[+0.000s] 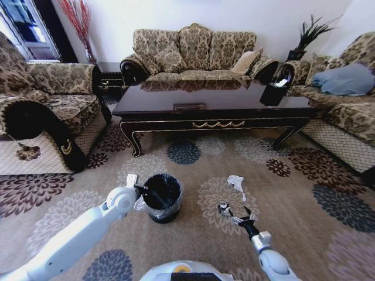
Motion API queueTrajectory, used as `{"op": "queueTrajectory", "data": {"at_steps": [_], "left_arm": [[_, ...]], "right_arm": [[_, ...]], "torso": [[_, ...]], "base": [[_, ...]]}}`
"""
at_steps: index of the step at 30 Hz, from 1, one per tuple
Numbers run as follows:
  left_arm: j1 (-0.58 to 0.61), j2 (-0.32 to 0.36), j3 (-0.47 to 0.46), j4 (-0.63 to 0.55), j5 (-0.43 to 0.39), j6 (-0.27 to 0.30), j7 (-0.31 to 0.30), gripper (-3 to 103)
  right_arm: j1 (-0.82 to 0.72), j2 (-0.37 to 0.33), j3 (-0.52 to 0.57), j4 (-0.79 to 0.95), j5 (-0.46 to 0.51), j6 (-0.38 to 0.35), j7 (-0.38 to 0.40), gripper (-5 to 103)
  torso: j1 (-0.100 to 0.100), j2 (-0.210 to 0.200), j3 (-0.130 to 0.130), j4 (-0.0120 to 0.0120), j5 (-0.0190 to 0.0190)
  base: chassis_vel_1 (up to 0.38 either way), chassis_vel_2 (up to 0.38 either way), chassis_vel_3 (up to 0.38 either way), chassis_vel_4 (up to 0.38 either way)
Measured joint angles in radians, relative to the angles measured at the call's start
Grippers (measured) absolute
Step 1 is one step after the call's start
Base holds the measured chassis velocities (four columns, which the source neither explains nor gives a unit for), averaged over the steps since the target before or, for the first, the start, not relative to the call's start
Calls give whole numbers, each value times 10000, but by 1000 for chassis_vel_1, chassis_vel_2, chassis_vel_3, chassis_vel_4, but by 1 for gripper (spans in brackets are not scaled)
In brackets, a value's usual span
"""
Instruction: Move to the front of the table and pick up the trash from the floor, then place it into the trash bin.
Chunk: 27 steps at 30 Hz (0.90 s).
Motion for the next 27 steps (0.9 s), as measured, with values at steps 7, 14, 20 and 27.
{"op": "queueTrajectory", "data": {"at_steps": [7,14,20,27], "left_arm": [[140,5,-42,-32,25,0,-18,3],[159,297,-65,-133,-71,-2,-17,3],[8,304,145,-110,-88,-4,-12,3],[-170,210,294,-41,-92,-4,-9,3]], "right_arm": [[330,358,-302,-285,-173,-225,188,100],[1189,880,-377,-1723,-441,-76,369,100],[1893,1165,-164,-2555,-389,7,483,100],[2175,1092,-6,-3105,-662,184,602,100]], "torso": [[0,0,0,1,-3],[0,0,1,3,0],[0,0,1,2,-1],[1,0,1,1,0]], "base": [[0,0,0,0],[0,0,0,0],[0,0,0,0],[0,0,0,0]]}}
